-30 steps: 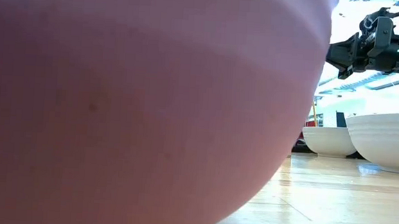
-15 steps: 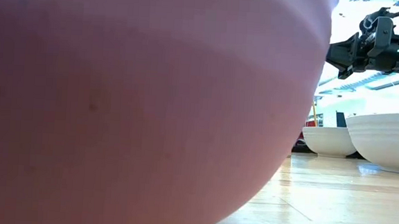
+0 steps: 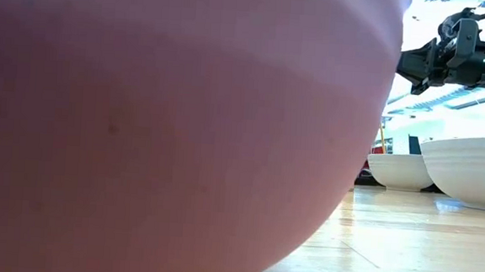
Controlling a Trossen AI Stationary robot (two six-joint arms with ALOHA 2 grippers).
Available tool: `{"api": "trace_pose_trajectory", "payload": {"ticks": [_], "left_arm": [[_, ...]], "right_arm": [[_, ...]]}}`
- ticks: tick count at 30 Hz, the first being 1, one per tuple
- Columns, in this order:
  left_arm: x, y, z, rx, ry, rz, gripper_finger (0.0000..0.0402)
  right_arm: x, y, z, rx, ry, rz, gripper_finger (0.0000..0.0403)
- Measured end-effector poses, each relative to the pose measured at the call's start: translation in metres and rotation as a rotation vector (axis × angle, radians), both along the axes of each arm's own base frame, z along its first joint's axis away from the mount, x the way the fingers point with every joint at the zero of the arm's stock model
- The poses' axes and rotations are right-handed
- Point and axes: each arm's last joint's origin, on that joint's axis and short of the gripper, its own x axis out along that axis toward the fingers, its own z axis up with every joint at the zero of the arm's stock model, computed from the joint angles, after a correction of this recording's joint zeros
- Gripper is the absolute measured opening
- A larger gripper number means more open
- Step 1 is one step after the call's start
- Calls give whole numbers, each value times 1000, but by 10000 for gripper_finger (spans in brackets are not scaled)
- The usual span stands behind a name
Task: Place and stack bowls onto a shelf
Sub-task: Put the dark green bowl on the shelf
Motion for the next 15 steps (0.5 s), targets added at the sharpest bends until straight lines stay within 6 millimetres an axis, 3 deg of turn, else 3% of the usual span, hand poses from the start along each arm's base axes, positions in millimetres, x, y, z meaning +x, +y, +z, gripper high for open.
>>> {"api": "trace_pose_trajectory", "payload": {"ticks": [9,15], "left_arm": [[8,-1,-6,19,23,-18,70],[22,-10,-20,136,32,-255,72]], "right_arm": [[-1,0,4,-22,-41,0,0],[-1,1,6,-31,-57,0,0]]}}
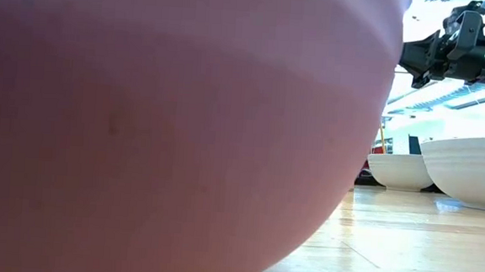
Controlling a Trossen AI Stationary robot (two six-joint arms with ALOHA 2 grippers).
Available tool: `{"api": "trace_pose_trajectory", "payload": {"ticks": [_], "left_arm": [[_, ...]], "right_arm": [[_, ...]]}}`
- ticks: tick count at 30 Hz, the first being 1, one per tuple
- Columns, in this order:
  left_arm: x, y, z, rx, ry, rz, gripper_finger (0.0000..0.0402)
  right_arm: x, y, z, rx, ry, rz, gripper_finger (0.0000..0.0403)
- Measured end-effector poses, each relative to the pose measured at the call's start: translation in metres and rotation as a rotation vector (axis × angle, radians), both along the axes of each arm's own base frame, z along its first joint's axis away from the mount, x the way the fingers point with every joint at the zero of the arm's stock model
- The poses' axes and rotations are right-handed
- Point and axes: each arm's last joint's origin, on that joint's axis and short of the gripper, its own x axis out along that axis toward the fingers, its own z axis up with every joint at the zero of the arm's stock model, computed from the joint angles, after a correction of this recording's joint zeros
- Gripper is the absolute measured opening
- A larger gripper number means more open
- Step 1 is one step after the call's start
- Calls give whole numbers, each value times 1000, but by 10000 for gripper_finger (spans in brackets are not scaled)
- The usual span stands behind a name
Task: Place and stack bowls onto a shelf
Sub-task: Put the dark green bowl on the shelf
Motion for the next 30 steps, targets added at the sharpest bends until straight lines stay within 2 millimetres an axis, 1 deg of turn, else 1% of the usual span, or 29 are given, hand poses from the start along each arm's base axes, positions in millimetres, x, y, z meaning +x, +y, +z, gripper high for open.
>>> {"api": "trace_pose_trajectory", "payload": {"ticks": [5,12,19,24,27,30], "left_arm": [[13,-11,-14,50,26,-138,72],[30,-28,-38,263,95,-296,72],[40,-48,-55,293,136,-421,72],[46,-61,-60,315,91,-497,72],[51,-64,-62,325,62,-521,72],[53,-62,-67,326,82,-523,72]], "right_arm": [[0,0,0,-3,-5,0,0],[0,0,1,-4,-8,0,0],[0,0,1,-4,-8,1,0],[0,0,1,-4,-8,1,0],[0,0,1,-4,-8,1,0],[0,0,1,-4,-8,2,0]]}}
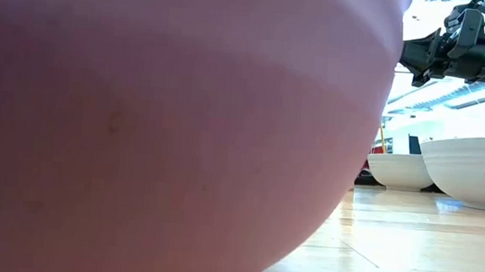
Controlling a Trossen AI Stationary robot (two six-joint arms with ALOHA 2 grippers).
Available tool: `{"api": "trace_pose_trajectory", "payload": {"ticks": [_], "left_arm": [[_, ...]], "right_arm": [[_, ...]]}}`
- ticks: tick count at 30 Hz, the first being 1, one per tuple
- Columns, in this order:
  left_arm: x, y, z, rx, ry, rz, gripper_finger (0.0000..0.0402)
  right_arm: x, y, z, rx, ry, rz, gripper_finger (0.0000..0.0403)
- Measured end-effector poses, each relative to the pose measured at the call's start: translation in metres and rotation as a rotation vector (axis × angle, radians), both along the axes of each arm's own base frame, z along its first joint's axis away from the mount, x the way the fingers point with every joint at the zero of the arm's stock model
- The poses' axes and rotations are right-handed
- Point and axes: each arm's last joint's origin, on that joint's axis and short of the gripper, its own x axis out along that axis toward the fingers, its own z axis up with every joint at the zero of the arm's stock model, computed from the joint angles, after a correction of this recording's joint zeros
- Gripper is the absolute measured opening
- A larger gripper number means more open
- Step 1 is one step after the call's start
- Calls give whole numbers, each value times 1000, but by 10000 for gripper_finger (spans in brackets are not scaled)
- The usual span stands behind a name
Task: Place and stack bowls onto a shelf
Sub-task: Put the dark green bowl on the shelf
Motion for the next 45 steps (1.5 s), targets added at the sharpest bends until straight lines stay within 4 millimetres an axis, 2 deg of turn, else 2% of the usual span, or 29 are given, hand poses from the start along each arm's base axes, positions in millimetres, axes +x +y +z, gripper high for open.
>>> {"api": "trace_pose_trajectory", "payload": {"ticks": [10,19,29,37,45], "left_arm": [[17,0,-23,-72,54,109,72],[25,-8,-39,-123,96,105,72],[31,-9,-47,-137,105,104,72],[28,-10,-68,-153,139,133,72],[34,-10,-72,-165,81,176,72]], "right_arm": [[0,0,0,2,-1,2,0],[0,0,-1,7,8,1,0],[0,0,-1,8,10,1,0],[0,0,-1,10,13,0,0],[1,0,-2,11,16,0,0]]}}
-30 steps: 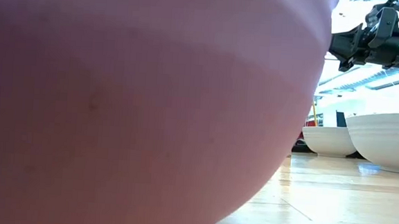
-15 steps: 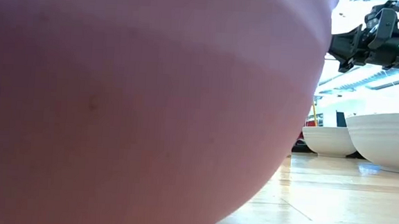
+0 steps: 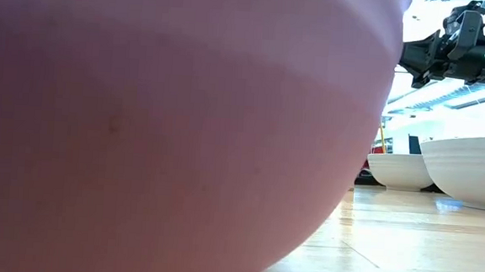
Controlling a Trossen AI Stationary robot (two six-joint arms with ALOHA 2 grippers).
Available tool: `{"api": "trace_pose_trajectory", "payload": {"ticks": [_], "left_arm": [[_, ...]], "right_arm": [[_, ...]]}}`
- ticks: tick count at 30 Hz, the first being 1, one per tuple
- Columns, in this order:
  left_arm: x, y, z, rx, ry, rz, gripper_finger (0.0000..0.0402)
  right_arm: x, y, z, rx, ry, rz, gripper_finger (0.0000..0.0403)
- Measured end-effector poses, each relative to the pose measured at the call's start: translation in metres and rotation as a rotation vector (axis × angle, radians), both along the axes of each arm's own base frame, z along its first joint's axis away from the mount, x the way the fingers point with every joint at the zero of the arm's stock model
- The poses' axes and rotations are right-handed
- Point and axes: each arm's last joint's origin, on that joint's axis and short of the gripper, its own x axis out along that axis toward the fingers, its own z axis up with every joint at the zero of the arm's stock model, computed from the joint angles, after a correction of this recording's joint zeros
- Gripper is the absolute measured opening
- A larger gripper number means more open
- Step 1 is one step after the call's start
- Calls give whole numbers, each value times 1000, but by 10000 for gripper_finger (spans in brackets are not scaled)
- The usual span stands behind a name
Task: Place and stack bowls onto a shelf
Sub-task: Put the dark green bowl on the shelf
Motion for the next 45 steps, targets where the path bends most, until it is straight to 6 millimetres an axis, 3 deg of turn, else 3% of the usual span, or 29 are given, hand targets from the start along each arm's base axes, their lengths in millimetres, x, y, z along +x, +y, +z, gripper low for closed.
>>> {"api": "trace_pose_trajectory", "payload": {"ticks": [14,18,28,38,45], "left_arm": [[-7,4,-22,10,7,148,58],[-6,4,-20,5,-9,204,12],[-14,9,-9,14,8,278,7],[-26,46,37,5,-134,493,5],[-30,94,47,37,-169,700,5]], "right_arm": [[0,0,0,0,0,0,0],[0,0,0,-1,-1,-1,0],[0,0,0,-1,-2,0,0],[0,0,1,-4,-8,-1,0],[0,0,1,-4,-8,-1,0]]}}
